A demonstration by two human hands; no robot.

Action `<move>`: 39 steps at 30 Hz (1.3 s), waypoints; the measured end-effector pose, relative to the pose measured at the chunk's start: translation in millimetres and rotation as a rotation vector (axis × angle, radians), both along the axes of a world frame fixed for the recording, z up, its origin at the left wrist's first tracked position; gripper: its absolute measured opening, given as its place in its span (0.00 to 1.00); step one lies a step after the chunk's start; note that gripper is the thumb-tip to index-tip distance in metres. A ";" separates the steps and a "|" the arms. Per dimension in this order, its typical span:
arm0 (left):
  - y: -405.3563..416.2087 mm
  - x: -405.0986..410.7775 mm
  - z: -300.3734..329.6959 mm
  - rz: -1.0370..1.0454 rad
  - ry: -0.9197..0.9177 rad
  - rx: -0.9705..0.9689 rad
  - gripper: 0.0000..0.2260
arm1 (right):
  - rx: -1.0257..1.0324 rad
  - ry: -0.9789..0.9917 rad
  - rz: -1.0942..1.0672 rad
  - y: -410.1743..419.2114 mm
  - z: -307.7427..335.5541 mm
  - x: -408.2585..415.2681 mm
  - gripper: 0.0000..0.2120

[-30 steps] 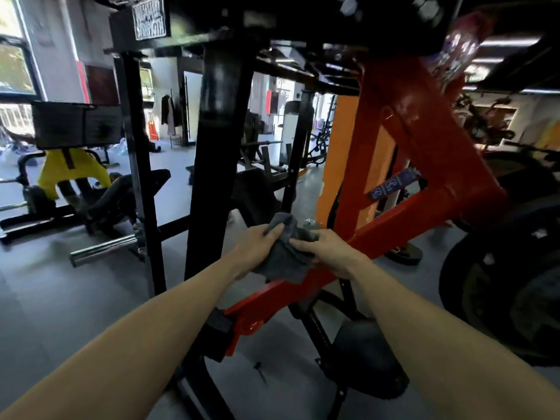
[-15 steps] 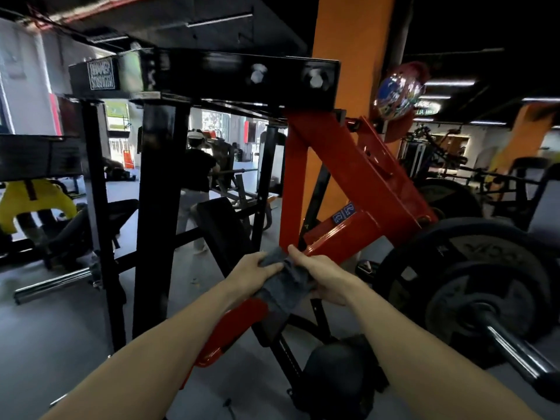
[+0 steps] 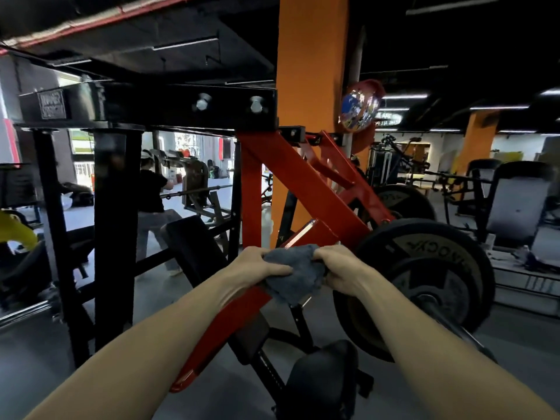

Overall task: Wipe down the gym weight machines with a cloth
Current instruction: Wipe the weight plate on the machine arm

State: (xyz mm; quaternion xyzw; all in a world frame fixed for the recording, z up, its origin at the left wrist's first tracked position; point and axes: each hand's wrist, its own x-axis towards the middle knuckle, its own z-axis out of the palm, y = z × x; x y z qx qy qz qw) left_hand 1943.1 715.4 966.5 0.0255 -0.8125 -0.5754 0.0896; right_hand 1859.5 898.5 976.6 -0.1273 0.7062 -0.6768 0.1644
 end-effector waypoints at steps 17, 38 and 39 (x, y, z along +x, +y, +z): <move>104.7 14.6 -17.2 -0.007 -0.085 0.081 0.10 | 0.096 -0.074 0.217 124.9 -7.3 23.6 0.13; 158.5 46.5 -62.5 -0.006 -0.219 0.128 0.17 | 0.159 -0.085 0.144 176.9 -51.8 71.8 0.13; 162.6 45.8 -65.1 0.001 -0.210 0.123 0.15 | 0.182 -0.064 0.131 183.2 -55.3 72.7 0.12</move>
